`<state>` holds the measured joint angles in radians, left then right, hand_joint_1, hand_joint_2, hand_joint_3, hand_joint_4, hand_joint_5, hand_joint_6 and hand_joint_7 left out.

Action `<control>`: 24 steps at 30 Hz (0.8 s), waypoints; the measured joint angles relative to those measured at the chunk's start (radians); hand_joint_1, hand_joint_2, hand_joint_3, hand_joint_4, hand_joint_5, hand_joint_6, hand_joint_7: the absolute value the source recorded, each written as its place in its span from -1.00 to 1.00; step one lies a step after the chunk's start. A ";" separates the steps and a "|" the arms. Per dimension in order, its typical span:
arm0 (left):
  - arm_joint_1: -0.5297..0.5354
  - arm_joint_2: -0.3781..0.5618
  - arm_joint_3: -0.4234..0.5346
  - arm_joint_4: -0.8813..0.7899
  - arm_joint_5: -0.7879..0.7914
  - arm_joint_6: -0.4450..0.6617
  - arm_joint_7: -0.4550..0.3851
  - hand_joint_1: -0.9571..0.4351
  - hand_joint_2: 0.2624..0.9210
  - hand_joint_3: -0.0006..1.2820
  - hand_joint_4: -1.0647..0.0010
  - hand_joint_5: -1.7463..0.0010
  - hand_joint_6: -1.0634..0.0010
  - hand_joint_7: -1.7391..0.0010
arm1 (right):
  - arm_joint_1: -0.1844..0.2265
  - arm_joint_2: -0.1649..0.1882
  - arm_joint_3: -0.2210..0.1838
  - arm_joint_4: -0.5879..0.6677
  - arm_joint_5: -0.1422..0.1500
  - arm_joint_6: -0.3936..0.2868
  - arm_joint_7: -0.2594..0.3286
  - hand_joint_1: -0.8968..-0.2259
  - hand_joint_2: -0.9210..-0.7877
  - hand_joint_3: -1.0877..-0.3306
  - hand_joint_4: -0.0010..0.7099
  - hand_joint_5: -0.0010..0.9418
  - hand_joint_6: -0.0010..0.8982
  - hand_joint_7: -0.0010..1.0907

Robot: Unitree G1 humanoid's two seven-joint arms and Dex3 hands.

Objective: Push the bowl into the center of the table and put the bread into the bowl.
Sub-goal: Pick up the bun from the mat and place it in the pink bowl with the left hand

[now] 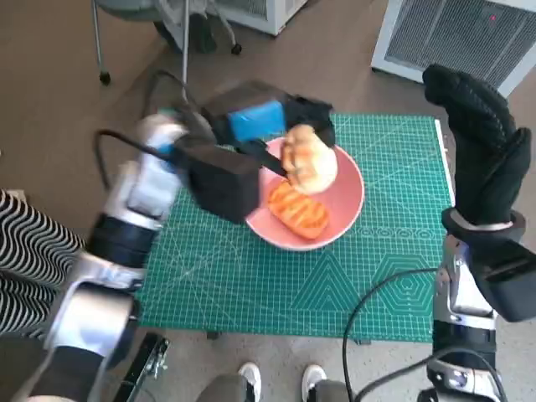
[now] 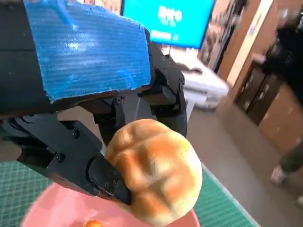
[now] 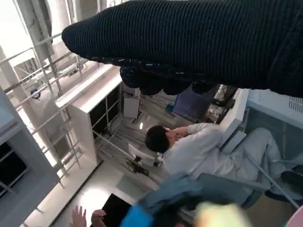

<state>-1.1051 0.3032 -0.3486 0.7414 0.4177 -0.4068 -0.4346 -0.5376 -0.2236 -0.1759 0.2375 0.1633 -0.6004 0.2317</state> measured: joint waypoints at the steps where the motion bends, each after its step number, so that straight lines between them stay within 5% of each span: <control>1: -0.007 -0.012 -0.010 0.027 0.012 0.000 0.006 0.31 0.92 -0.79 0.00 -0.05 0.11 -0.17 | 0.001 0.000 0.000 -0.001 0.000 0.000 0.000 -0.39 -1.00 0.02 -0.46 -1.00 -0.97 0.01; 3: -0.017 -0.031 -0.033 0.068 0.033 0.006 0.013 0.19 0.91 -0.87 0.12 0.52 0.17 0.34 | 0.002 0.000 0.000 -0.004 0.000 0.001 0.000 -0.39 -1.00 0.02 -0.46 -1.00 -0.97 0.01; 7: -0.019 -0.063 -0.081 0.124 0.083 0.048 0.008 -0.01 0.92 -0.95 0.39 0.90 0.31 0.77 | 0.003 -0.002 -0.003 -0.008 0.000 0.001 0.000 -0.39 -1.00 0.02 -0.46 -1.00 -0.97 0.01; 15: -0.019 -0.073 -0.108 0.151 0.100 0.100 -0.033 -0.24 0.92 -0.98 0.74 0.99 0.48 0.94 | 0.006 -0.007 -0.010 -0.017 0.000 0.004 0.000 -0.39 -1.00 0.02 -0.46 -1.00 -0.97 0.01; 24: -0.009 -0.066 -0.063 0.206 0.038 -0.037 -0.014 -0.63 0.99 -0.93 0.99 1.00 0.76 1.00 | 0.009 -0.007 -0.017 -0.019 -0.003 0.007 -0.001 -0.40 -1.00 0.02 -0.45 -0.99 -0.98 0.01</control>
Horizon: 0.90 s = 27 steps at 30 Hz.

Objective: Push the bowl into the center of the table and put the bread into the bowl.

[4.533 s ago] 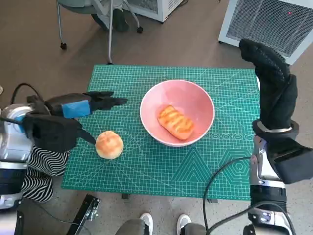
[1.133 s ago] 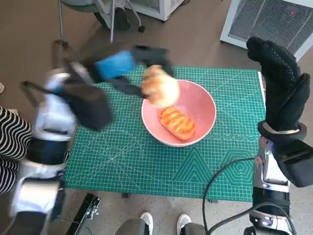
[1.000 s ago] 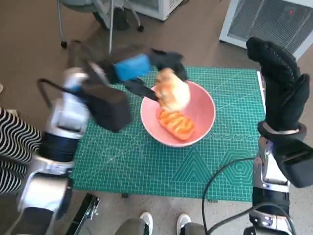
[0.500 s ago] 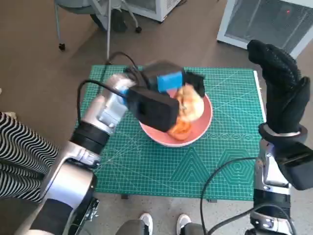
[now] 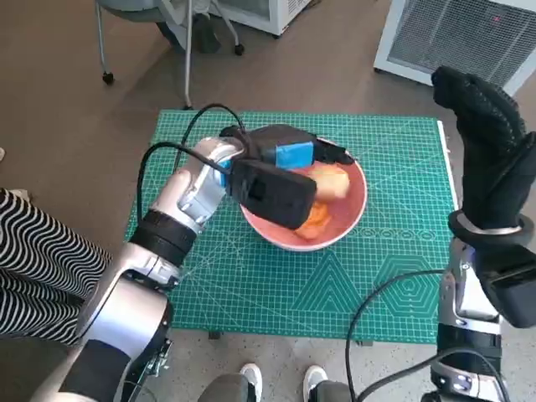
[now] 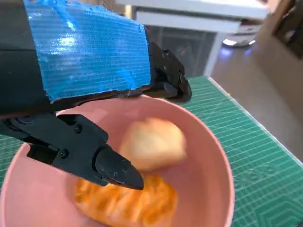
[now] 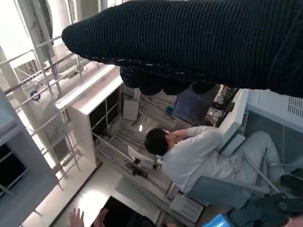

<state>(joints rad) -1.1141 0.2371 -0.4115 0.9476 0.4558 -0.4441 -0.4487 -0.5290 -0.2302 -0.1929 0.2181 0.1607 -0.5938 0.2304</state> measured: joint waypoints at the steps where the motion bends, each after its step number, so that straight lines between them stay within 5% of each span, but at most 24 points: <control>1: 0.001 0.000 0.009 0.012 -0.013 -0.022 0.000 -0.69 0.99 -0.86 0.99 1.00 0.79 1.00 | 0.000 0.000 0.000 0.000 0.000 0.001 -0.001 -0.40 -1.00 0.02 -0.45 -0.99 -0.98 0.01; 15: 0.047 -0.028 0.297 0.059 -0.419 -0.136 -0.152 -0.78 1.00 -0.13 0.98 0.99 0.73 0.96 | 0.000 0.000 0.000 -0.020 -0.009 0.019 -0.022 -0.42 -1.00 0.00 -0.45 -0.99 -0.99 0.00; 27: 0.143 -0.119 0.522 -0.115 -0.755 -0.101 -0.196 -0.80 1.00 0.11 0.82 0.97 0.66 0.93 | -0.012 -0.003 0.007 -0.063 -0.041 0.071 -0.050 -0.42 -1.00 0.00 -0.45 -0.99 -0.97 0.02</control>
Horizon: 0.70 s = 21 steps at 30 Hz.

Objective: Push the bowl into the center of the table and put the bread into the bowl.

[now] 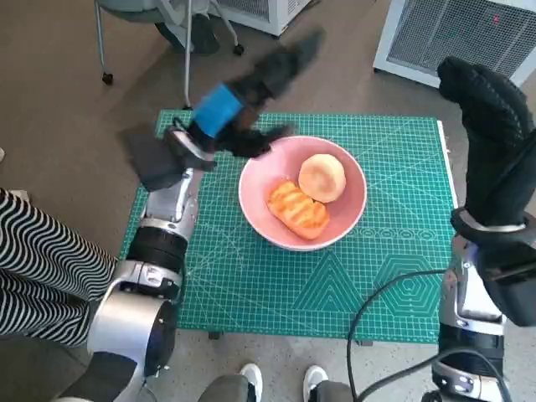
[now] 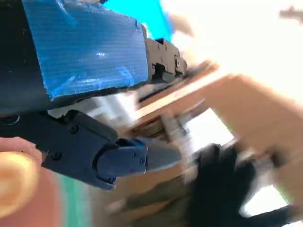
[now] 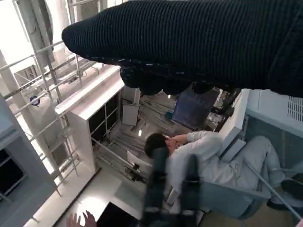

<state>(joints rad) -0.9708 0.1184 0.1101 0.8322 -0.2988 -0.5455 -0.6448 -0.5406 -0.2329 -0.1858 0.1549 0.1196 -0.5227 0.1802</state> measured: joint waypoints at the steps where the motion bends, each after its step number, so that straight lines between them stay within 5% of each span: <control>1: 0.013 -0.010 0.007 -0.033 -0.022 0.012 0.000 -0.78 1.00 0.12 0.83 0.97 0.68 0.93 | -0.003 0.000 0.001 -0.004 -0.005 0.007 -0.003 -0.42 -1.00 -0.01 -0.45 -1.00 -0.97 0.02; 5: 0.057 -0.043 0.026 -0.156 -0.079 0.051 0.005 -0.76 1.00 0.13 0.84 0.98 0.71 0.93 | -0.023 -0.001 0.009 -0.023 -0.010 0.032 -0.012 -0.41 -1.00 -0.01 -0.45 -1.00 -0.97 0.02; 10: 0.093 -0.050 0.026 -0.239 -0.094 0.082 0.010 -0.75 1.00 0.10 0.88 0.96 0.96 0.67 | -0.046 -0.001 0.016 -0.036 -0.025 0.049 -0.021 -0.43 -1.00 0.00 -0.45 -1.00 -0.99 0.01; 21: 0.145 -0.056 0.025 -0.307 -0.088 0.085 0.047 -0.71 1.00 -0.02 0.91 0.96 1.00 0.69 | -0.066 -0.003 0.032 -0.039 -0.048 0.058 -0.026 -0.48 -1.00 0.00 -0.46 -1.00 -1.00 -0.01</control>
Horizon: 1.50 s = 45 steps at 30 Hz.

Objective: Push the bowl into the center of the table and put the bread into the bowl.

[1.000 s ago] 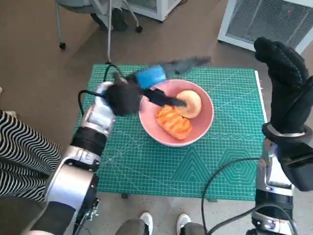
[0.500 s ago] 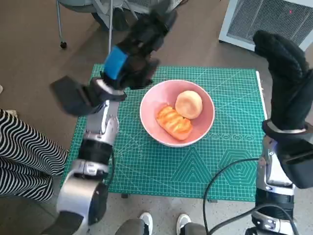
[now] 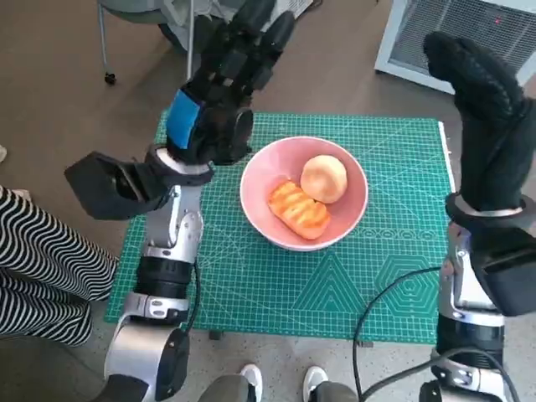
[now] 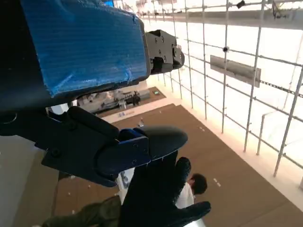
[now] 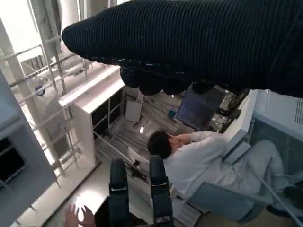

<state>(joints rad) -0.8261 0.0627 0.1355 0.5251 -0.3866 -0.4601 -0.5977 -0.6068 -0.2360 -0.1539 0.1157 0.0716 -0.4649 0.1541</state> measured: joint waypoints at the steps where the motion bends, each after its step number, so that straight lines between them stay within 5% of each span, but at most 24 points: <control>1: 0.003 -0.002 -0.001 -0.001 0.004 -0.005 0.007 -0.71 1.00 -0.02 0.91 0.96 1.00 0.69 | -0.003 0.000 0.001 0.002 0.000 0.000 0.000 -0.48 -1.00 0.00 -0.46 -1.00 -1.00 -0.01; 15: 0.034 -0.029 -0.011 -0.002 0.075 -0.085 0.082 -0.70 1.00 -0.05 0.94 0.96 1.00 0.71 | -0.015 -0.001 0.009 0.047 0.001 -0.001 0.000 -0.47 -1.00 -0.02 -0.47 -1.00 -0.99 0.00; 45: 0.043 -0.026 -0.020 -0.034 0.065 -0.047 0.070 -0.70 1.00 -0.06 0.96 0.94 1.00 0.72 | -0.003 0.011 0.018 0.052 0.003 -0.002 -0.001 -0.51 -1.00 0.00 -0.52 -1.00 -1.00 -0.03</control>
<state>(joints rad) -0.7829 0.0370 0.1153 0.4916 -0.3219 -0.5075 -0.5274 -0.6101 -0.2253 -0.1359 0.1678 0.0750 -0.4668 0.1532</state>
